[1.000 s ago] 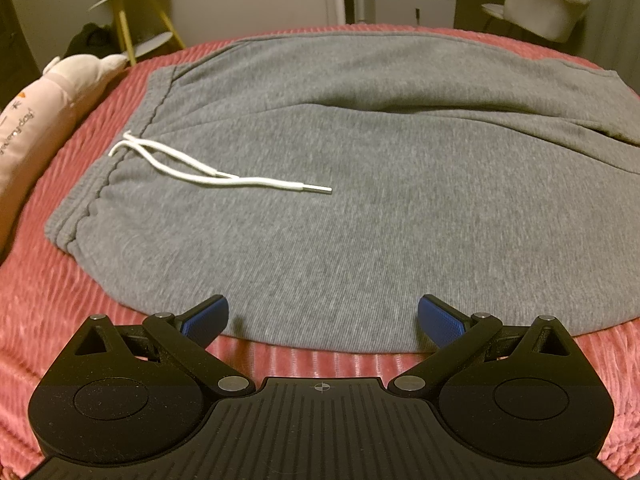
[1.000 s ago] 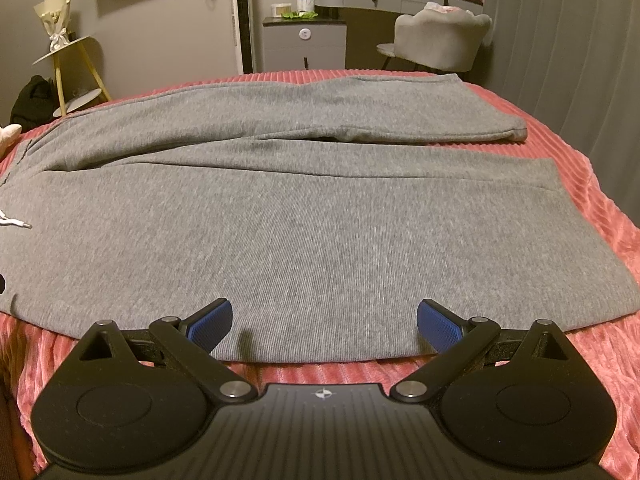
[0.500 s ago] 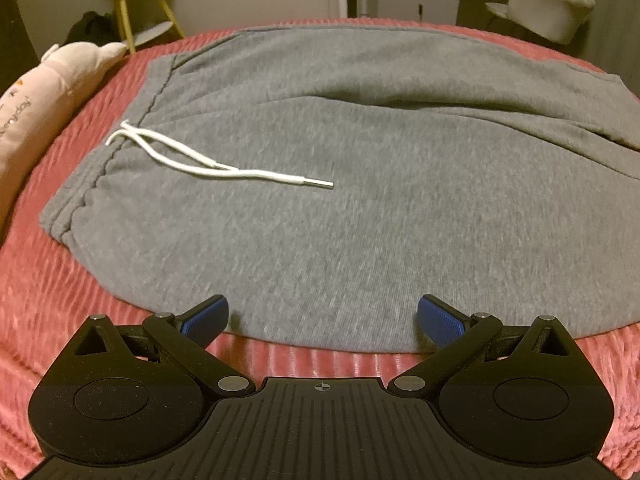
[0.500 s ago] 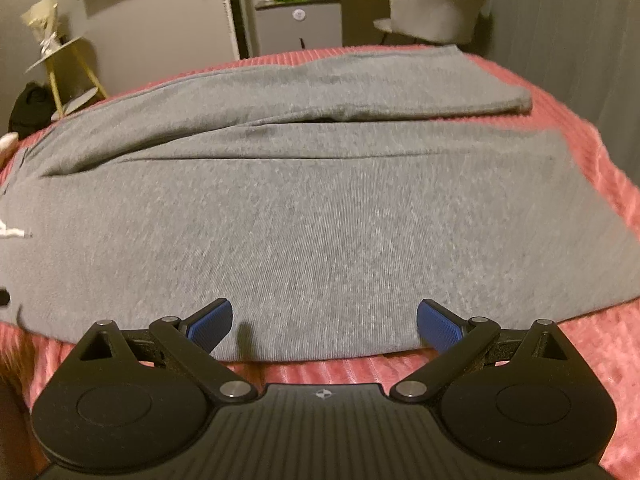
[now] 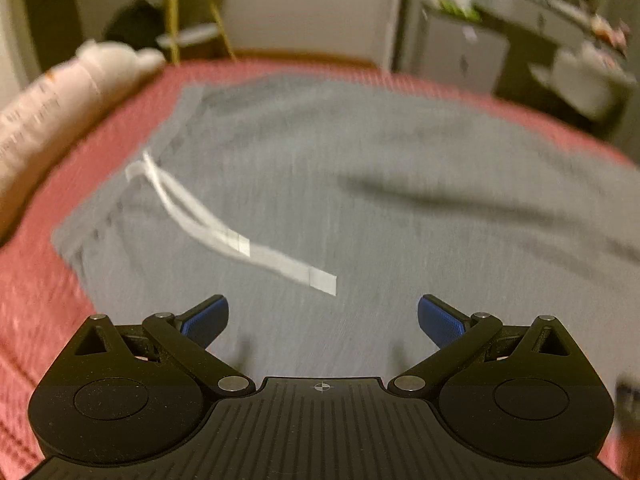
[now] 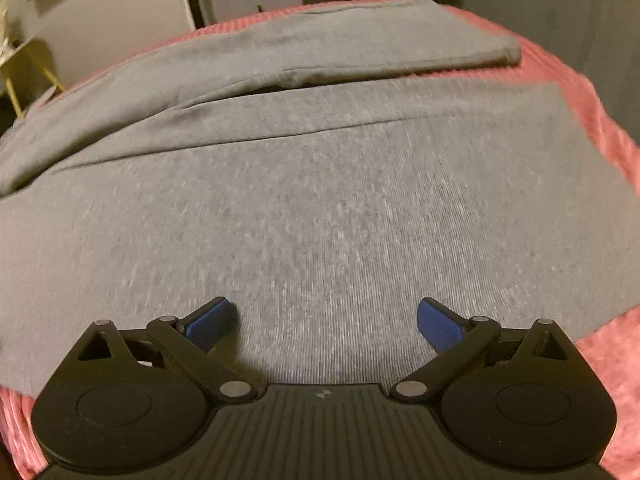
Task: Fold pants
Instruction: 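Grasp the grey pant leg hem with the right gripper and lift it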
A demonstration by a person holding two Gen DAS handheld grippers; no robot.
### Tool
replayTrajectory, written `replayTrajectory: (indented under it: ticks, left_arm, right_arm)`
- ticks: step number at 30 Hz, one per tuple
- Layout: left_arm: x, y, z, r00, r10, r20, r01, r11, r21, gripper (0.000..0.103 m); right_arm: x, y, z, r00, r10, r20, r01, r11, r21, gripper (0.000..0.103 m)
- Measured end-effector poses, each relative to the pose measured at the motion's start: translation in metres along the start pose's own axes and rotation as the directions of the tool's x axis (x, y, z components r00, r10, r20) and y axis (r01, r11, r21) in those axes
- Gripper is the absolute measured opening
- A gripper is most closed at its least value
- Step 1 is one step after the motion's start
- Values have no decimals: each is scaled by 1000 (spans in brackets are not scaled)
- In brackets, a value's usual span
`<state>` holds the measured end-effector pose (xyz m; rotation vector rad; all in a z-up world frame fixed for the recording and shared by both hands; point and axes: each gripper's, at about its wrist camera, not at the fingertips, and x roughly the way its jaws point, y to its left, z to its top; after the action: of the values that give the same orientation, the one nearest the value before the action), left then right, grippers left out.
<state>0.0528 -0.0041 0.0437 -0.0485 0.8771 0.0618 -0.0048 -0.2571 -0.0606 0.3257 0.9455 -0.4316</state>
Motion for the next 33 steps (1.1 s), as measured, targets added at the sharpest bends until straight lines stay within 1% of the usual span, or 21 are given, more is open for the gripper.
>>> replayTrajectory:
  ticks: [2, 5, 7, 8, 10, 11, 13, 14, 15, 17, 19, 20, 21, 23, 25, 28, 29, 30, 31, 32, 33]
  left_arm:
    - [8, -13, 15, 998, 39, 53, -40, 999, 22, 103]
    - [39, -20, 25, 991, 119, 62, -118, 993, -6, 103]
    - [63, -13, 22, 972, 222, 72, -216, 973, -82, 103]
    - [73, -8, 17, 954, 287, 84, -276, 954, -118, 103]
    - [90, -1, 3, 908, 407, 102, -389, 908, -158, 103]
    - [97, 4, 0, 897, 431, 95, -414, 896, -158, 103]
    - [108, 15, 2, 900, 430, 66, -413, 892, -187, 103]
    - [110, 19, 3, 901, 428, 69, -406, 888, -215, 103]
    - [109, 23, 3, 897, 434, 83, -404, 881, -248, 103]
    - [112, 26, -1, 888, 448, 103, -407, 870, -279, 103]
    - [118, 22, -6, 885, 454, 100, -415, 868, -272, 103]
    - [121, 20, -6, 880, 460, 115, -418, 868, -268, 103]
    - [123, 17, -8, 874, 469, 129, -427, 867, -259, 103]
    - [122, 12, -10, 862, 485, 147, -443, 862, -247, 103]
    - [124, 8, -12, 854, 495, 163, -450, 858, -249, 103]
    - [127, 12, -12, 859, 487, 161, -434, 857, -278, 103]
    - [126, 13, -13, 862, 481, 160, -425, 858, -288, 103]
    - [126, 15, -14, 866, 473, 160, -413, 859, -303, 103]
    - [125, 16, -15, 869, 469, 160, -406, 859, -311, 103]
    - [125, 17, -15, 870, 466, 160, -402, 860, -315, 103]
    - [126, 18, -15, 871, 464, 160, -400, 860, -317, 103]
  right_arm:
    - [5, -1, 4, 1000, 7, -18, -7, 1000, -5, 99]
    - [10, 2, 10, 998, 3, -60, -5, 999, -39, 99]
    - [13, 6, 26, 991, 6, -135, -18, 996, -90, 99]
    - [13, 5, 37, 987, 12, -158, -27, 995, -94, 99]
    - [5, -3, 68, 997, 30, -77, -32, 999, -33, 99]
    - [4, -6, 90, 999, 40, -23, -40, 999, -1, 99]
    - [14, -8, 142, 999, 34, 42, -36, 998, 58, 95]
    - [23, -6, 165, 997, 34, 63, -39, 996, 78, 82]
    - [33, -2, 187, 996, 34, 82, -41, 995, 95, 62]
    - [65, 7, 237, 996, 19, 92, -31, 990, 136, 49]
    - [95, 14, 275, 994, -7, 110, -14, 983, 184, 49]
    - [110, 17, 294, 992, -27, 125, -1, 977, 215, 53]
    - [122, 18, 309, 990, -43, 132, 9, 969, 248, 63]
    - [147, 19, 334, 989, -70, 128, 26, 948, 316, 78]
    - [170, 18, 350, 989, -109, 104, 62, 924, 377, 78]
    - [200, 17, 357, 989, -142, 37, 111, 889, 443, 77]
    - [206, 16, 357, 986, -167, 14, 143, 884, 444, 72]
    - [208, 20, 357, 978, -206, 18, 180, 888, 422, 50]
    - [208, 23, 359, 967, -255, 23, 225, 891, 393, 36]
    - [207, 24, 359, 960, -279, 30, 248, 893, 376, 21]
    - [205, 22, 357, 962, -268, 45, 234, 901, 366, 10]
